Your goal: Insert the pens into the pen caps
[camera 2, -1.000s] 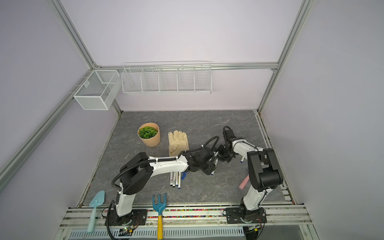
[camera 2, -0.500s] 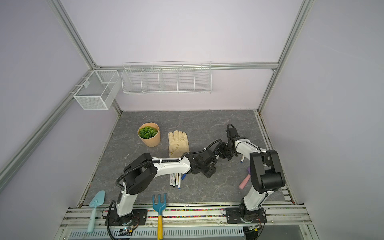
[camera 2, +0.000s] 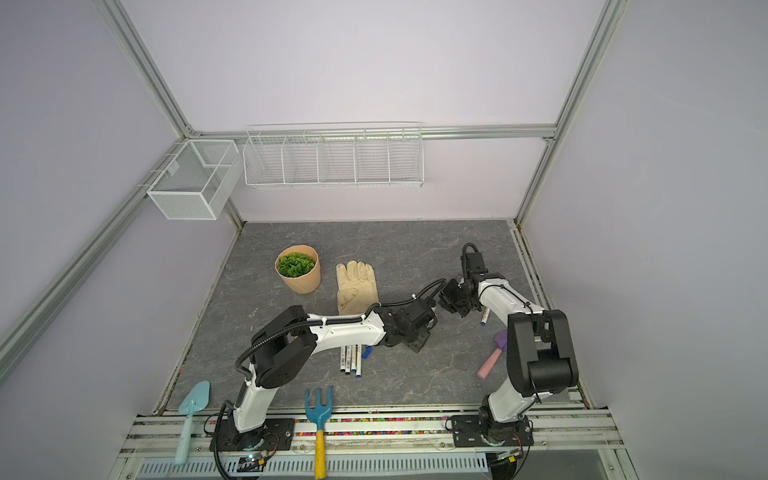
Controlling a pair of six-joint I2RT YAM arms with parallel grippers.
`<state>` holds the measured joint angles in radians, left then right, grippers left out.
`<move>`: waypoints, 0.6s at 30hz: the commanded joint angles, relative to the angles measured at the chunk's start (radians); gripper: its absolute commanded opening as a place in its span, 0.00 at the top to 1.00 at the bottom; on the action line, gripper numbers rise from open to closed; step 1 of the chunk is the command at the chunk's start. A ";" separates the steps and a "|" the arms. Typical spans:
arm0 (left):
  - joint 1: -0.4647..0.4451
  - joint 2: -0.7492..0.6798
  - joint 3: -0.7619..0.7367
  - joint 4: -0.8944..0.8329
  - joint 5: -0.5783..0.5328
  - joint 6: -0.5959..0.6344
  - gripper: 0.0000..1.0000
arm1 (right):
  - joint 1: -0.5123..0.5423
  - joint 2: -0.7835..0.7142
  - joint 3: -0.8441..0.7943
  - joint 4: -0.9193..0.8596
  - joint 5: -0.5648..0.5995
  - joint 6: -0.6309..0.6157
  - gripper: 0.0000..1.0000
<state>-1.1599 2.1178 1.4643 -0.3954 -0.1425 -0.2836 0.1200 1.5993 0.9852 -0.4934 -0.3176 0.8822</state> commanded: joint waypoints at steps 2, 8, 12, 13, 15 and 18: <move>0.002 -0.010 -0.064 -0.099 -0.042 0.019 1.00 | 0.003 -0.033 -0.023 -0.067 0.043 -0.042 0.85; 0.004 -0.290 -0.266 0.158 0.002 0.042 1.00 | 0.072 0.003 -0.008 -0.162 0.126 -0.176 0.83; 0.004 -0.405 -0.347 0.227 0.037 0.030 1.00 | 0.120 0.068 -0.012 -0.156 0.117 -0.201 0.81; 0.005 -0.418 -0.359 0.229 0.038 0.019 1.00 | 0.125 0.090 -0.009 -0.155 0.103 -0.200 0.81; 0.004 -0.443 -0.391 0.242 0.041 -0.005 1.00 | 0.130 0.123 0.002 -0.153 0.091 -0.205 0.80; 0.004 -0.481 -0.451 0.283 0.032 -0.042 1.00 | 0.144 0.156 0.018 -0.162 0.103 -0.210 0.77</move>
<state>-1.1572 1.6489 1.0657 -0.1577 -0.1177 -0.2874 0.2520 1.7218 0.9947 -0.6247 -0.2310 0.6968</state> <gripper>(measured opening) 0.099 0.224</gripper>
